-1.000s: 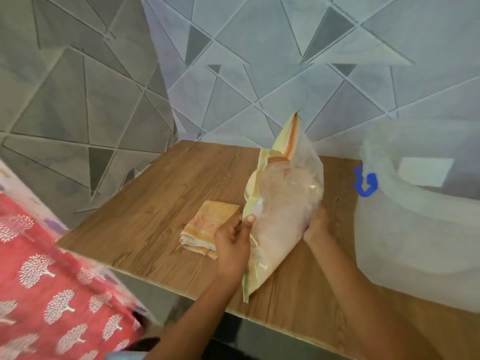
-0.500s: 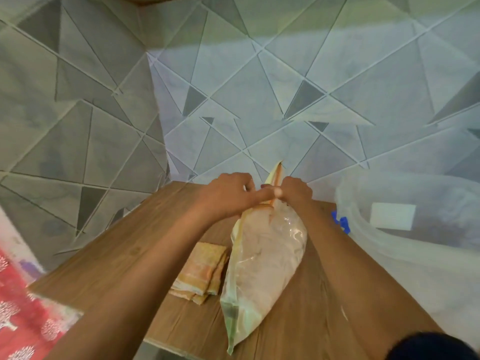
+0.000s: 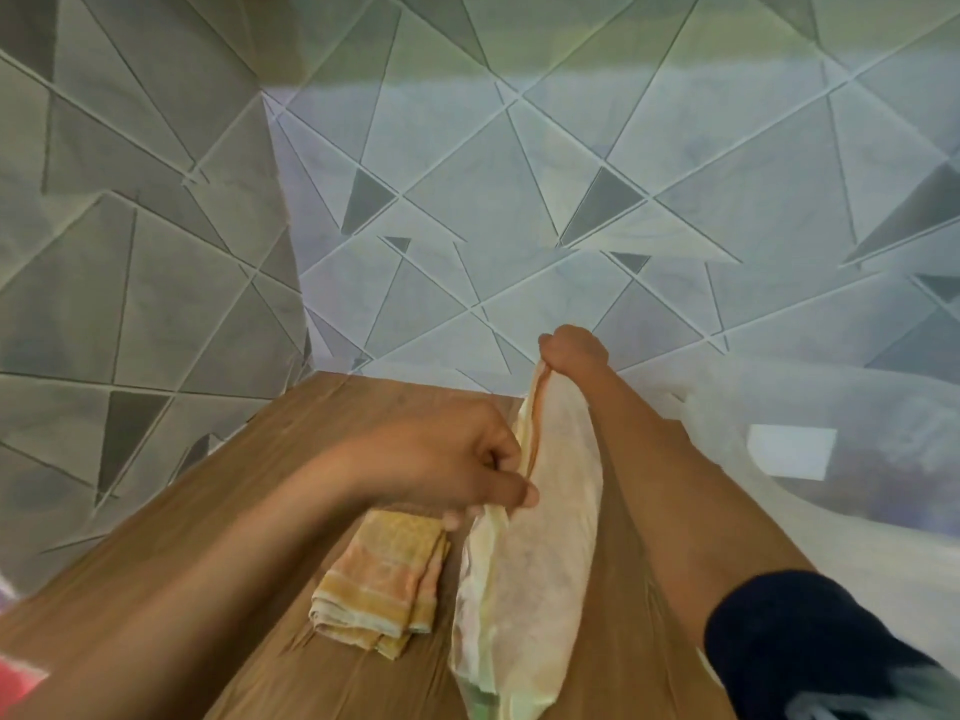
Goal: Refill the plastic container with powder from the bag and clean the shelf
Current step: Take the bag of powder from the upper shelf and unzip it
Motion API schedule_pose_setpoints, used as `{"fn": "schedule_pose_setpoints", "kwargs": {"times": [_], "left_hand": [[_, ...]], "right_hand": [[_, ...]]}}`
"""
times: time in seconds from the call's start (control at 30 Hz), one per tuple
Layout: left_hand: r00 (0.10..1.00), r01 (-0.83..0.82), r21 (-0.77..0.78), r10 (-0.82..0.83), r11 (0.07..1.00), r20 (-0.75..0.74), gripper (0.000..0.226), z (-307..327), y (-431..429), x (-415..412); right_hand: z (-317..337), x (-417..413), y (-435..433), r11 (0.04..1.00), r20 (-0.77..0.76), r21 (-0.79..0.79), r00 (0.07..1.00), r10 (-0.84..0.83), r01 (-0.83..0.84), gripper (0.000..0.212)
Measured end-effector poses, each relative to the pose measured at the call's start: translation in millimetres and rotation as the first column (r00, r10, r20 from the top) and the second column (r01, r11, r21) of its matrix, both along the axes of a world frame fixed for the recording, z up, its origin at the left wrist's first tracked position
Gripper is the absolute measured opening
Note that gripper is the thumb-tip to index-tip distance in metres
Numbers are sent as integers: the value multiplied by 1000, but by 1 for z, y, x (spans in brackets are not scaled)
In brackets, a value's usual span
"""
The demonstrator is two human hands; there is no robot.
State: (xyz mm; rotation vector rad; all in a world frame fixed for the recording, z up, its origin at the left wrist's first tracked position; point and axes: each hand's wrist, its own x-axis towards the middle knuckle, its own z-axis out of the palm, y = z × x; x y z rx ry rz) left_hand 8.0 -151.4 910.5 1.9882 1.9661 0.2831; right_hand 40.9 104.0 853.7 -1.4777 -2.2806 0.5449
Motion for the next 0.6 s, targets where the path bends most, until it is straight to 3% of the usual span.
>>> {"fn": "schedule_pose_setpoints", "kwargs": {"times": [0.07, 0.13, 0.23, 0.33, 0.43, 0.6], "left_hand": [[977, 47, -163, -11, 985, 214, 35, 0, 7, -5], [962, 56, -228, 9, 972, 272, 35, -2, 25, -18], [949, -122, -42, 129, 992, 288, 37, -8, 74, -42], [865, -329, 96, 259, 939, 431, 26, -24, 131, -64], [797, -445, 112, 336, 889, 501, 26, -39, 184, -72], [691, -509, 42, 380, 860, 615, 41, -49, 243, -66]], "right_hand": [[-4, 1, 6, 998, -32, -55, 999, 36, -38, 40], [-4, 7, 12, 985, -143, -159, 989, 44, -67, 42], [-6, 18, 23, 985, -262, -173, 964, -31, -15, 33], [-14, 27, 34, 994, -160, -68, 982, -97, 87, 33], [-24, 29, 39, 994, -115, -104, 992, -54, 42, 43], [-33, 21, 56, 985, -252, -155, 967, 39, -80, 44]]}}
